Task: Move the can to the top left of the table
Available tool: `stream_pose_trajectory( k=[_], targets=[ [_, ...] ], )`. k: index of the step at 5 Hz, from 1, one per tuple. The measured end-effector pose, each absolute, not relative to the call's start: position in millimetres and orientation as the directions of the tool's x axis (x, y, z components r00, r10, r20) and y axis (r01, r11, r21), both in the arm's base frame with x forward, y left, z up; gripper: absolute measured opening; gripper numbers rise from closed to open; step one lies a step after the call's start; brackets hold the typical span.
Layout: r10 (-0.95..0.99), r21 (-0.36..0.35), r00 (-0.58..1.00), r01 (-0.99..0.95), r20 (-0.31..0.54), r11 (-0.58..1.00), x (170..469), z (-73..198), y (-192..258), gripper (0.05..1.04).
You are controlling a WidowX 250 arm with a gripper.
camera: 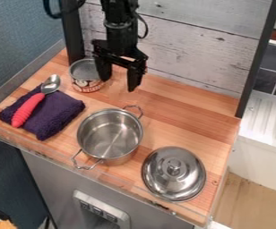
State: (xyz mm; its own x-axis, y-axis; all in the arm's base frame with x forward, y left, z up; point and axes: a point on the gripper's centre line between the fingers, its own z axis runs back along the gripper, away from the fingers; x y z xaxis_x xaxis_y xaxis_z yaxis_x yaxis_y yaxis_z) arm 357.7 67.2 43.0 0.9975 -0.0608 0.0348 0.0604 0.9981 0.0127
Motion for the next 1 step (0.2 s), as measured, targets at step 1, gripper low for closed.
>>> stream_pose_trajectory(
  k=[1],
  targets=[
    [-0.096,0.036,0.995,0.096,0.0,0.995,352.9,45.2,66.3,1.001]
  ],
)
